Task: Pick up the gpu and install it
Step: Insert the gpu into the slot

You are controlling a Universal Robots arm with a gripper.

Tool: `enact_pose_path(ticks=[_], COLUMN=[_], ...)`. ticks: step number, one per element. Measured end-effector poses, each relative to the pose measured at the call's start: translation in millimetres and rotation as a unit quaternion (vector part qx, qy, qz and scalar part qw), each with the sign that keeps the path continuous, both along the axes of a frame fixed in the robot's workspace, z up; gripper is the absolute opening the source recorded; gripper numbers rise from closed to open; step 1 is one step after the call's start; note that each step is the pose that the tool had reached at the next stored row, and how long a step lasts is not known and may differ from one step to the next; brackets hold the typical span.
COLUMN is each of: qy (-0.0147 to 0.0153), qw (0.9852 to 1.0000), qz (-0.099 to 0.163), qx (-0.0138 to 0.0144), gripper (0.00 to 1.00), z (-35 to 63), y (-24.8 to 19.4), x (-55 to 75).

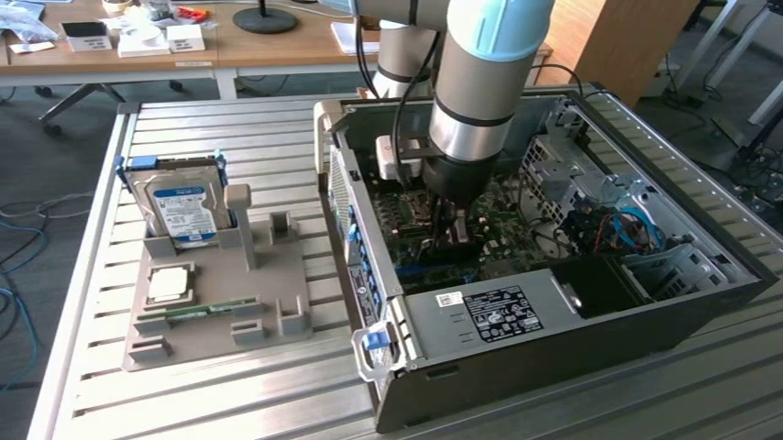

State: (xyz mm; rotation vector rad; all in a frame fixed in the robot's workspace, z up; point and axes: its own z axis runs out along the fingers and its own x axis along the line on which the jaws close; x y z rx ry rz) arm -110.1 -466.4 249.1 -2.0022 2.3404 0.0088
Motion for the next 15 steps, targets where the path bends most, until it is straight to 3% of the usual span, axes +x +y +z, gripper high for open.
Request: enact_pose_path(ticks=[15], qy=[0.0001], qw=[1.0], qz=[0.0], qx=[0.0], gripper=[0.27], z=[-1.1], y=[0.0], x=[-1.8])
